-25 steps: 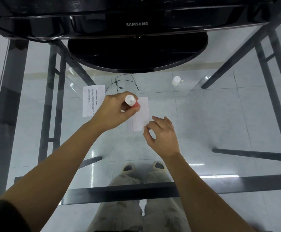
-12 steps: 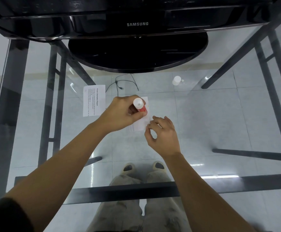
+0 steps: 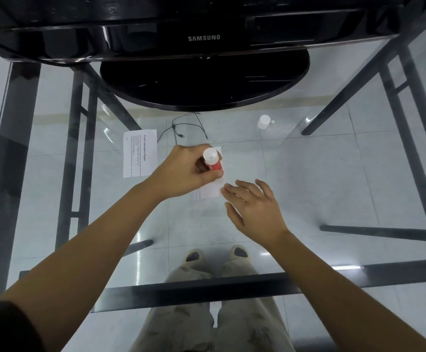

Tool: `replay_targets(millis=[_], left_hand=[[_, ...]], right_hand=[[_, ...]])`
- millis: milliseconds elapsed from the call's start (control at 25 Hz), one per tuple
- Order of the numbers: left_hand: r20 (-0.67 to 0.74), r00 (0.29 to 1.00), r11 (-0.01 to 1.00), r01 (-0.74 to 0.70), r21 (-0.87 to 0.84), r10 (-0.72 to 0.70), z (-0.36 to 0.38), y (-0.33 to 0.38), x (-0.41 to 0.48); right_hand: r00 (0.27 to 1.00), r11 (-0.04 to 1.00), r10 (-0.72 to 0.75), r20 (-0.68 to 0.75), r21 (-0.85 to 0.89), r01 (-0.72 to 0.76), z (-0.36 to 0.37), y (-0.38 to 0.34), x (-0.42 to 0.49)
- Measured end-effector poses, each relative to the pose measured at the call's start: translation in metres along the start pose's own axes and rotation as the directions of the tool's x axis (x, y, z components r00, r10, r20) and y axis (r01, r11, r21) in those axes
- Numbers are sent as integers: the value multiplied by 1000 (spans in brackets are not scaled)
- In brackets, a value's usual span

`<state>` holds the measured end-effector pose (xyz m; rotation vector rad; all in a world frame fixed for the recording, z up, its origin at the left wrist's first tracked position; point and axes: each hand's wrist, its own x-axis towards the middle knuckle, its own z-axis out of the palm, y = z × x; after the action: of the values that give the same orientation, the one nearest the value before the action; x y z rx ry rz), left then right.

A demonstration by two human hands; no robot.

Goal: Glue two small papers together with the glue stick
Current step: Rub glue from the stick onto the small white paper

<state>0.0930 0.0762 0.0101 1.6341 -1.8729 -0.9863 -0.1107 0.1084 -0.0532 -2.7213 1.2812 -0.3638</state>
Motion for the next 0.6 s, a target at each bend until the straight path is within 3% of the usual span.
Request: replay_targets(millis=[80, 320, 600], left_hand=[[27, 999, 1000, 22, 9, -23, 3, 0, -2], [-139, 990, 997, 39, 72, -29, 1, 1, -1], [20, 1000, 998, 9, 57, -10, 4, -2, -30]], right_hand=[[996, 999, -35, 78, -38, 38, -5, 4, -8], [971, 1000, -4, 241, -6, 6, -6, 4, -14], [981, 998, 14, 192, 61, -27, -3, 3, -15]])
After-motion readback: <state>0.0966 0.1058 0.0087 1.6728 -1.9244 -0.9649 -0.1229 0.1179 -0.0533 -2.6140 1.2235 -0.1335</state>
